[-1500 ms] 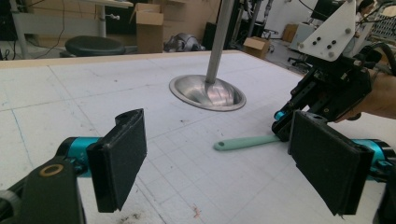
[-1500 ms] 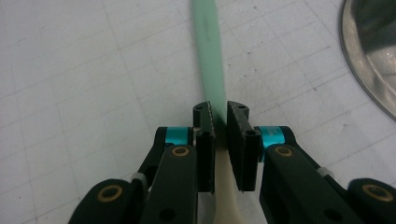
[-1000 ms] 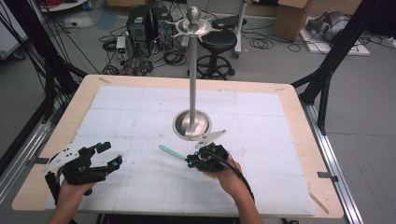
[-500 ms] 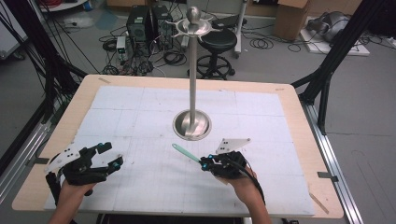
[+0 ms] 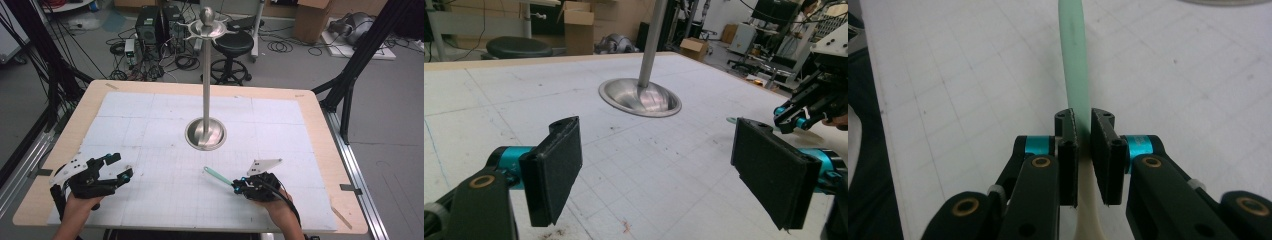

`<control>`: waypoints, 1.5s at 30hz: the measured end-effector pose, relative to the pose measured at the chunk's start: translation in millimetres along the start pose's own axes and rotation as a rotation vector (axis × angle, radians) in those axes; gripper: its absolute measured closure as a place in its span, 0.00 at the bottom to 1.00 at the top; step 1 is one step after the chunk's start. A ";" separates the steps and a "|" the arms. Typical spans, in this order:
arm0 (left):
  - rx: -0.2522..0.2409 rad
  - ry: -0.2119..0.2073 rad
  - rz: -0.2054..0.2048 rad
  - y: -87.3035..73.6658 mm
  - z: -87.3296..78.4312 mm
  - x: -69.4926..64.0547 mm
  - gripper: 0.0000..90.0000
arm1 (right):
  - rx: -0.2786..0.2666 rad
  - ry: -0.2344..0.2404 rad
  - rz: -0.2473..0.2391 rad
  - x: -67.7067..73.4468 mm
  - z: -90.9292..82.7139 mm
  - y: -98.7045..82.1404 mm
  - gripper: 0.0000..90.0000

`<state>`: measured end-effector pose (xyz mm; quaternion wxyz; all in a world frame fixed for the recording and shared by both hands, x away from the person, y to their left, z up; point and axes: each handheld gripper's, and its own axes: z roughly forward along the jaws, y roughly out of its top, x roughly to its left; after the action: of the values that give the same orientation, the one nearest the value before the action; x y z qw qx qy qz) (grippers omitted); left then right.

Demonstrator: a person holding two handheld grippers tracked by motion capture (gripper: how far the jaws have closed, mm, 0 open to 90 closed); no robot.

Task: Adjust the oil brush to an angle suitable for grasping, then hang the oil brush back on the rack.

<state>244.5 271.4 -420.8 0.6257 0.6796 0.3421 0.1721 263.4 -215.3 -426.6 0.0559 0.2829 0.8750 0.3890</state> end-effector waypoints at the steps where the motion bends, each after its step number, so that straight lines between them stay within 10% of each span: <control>1: 0.000 0.000 0.000 0.0 0.0 0.0 0.23 | 0.000 0.000 0.000 0.0 0.0 0.0 0.90; 15: 0.003 0.001 0.001 -0.2 0.3 -0.1 0.23 | 0.051 -0.028 0.007 -4.4 -1.4 -15.4 0.85; 29: -0.009 0.000 -0.002 -0.1 0.1 0.7 0.23 | -0.311 -0.203 0.099 16.7 -63.7 -32.1 0.20; 45: -0.015 0.002 -0.013 0.2 2.7 1.7 0.23 | -0.297 -0.258 0.088 21.3 -67.2 -36.9 0.17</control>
<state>247.6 270.6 -421.4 0.6314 0.6725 0.3460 0.1711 207.7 -267.3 -403.8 0.1915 0.3569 0.7804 0.4764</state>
